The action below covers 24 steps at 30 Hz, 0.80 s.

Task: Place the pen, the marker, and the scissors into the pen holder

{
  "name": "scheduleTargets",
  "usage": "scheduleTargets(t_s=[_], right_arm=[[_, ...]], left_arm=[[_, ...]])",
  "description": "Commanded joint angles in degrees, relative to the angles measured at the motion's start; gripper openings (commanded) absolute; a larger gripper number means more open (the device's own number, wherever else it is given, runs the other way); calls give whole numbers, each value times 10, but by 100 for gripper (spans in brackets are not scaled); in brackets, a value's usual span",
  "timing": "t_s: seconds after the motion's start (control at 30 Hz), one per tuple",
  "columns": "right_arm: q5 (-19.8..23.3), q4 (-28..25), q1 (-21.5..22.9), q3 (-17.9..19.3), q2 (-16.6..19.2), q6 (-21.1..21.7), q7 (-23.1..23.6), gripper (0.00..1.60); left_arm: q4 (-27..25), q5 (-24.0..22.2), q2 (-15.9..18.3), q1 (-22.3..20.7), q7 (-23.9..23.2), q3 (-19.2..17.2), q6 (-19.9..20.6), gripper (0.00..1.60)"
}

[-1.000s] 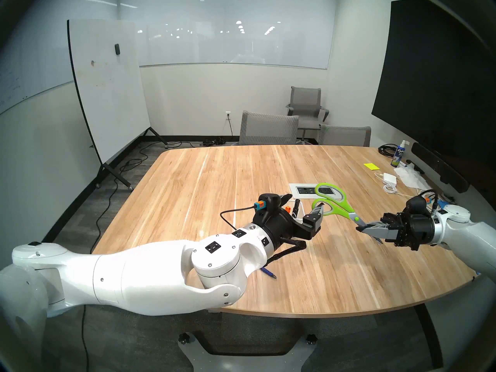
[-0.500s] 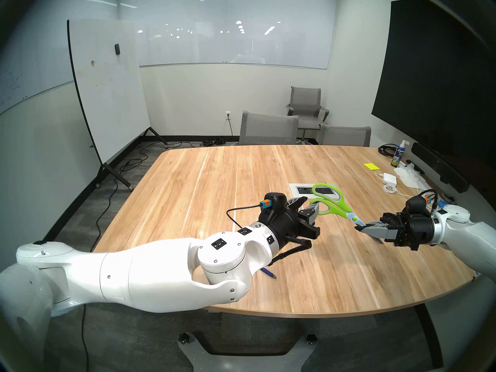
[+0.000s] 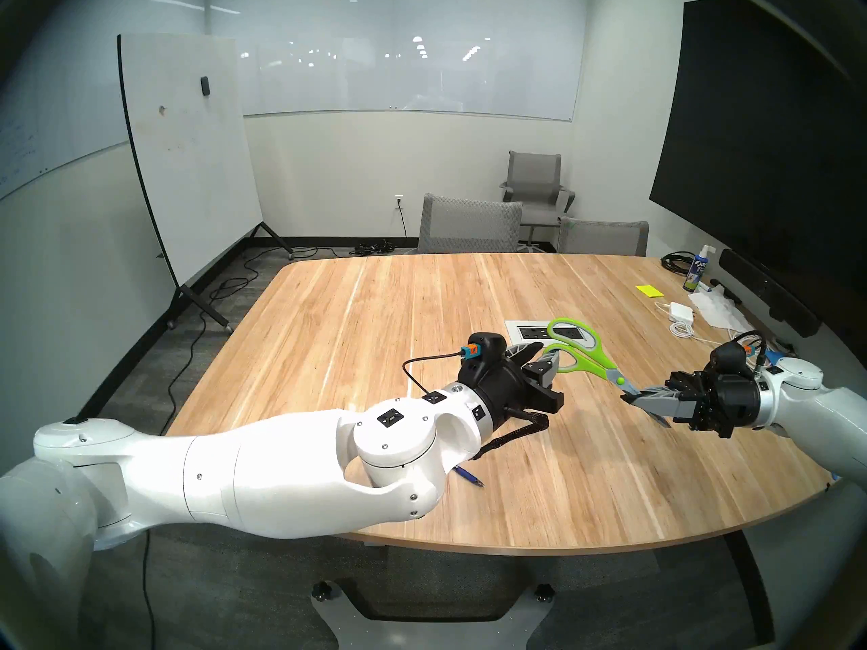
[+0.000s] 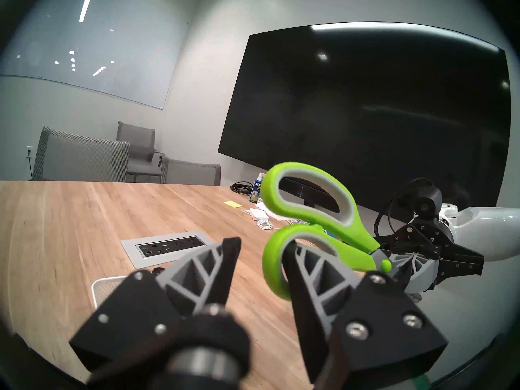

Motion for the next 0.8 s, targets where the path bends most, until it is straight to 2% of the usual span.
scheduleTargets(t_s=[0.0,0.03,0.13,0.2,0.23,0.27,0.3,0.77], right_arm=[[10,-10,0,5,7,-2,6,0],[10,-10,0,5,7,-2,6,0],[10,-11,-1,5,8,-3,4,0],[9,-11,-1,5,8,-2,2,0],[9,-11,-1,5,8,-2,2,0],[9,-11,-1,5,8,-2,2,0],[9,-11,-1,4,8,-2,1,0],[-2,-10,5,1,5,8,1,0]], left_arm=[[5,-4,-12,-17,-5,-14,2,61],[5,-4,-12,-17,-5,-14,2,61],[10,-7,-16,-19,-9,-15,5,43],[11,-8,-17,-19,-11,-15,6,26],[11,-8,-17,-19,-12,-16,7,10],[11,-8,-17,-19,-12,-16,7,10],[12,-9,-18,-20,-12,-15,8,0],[17,-5,-26,-26,-8,-13,15,0]])
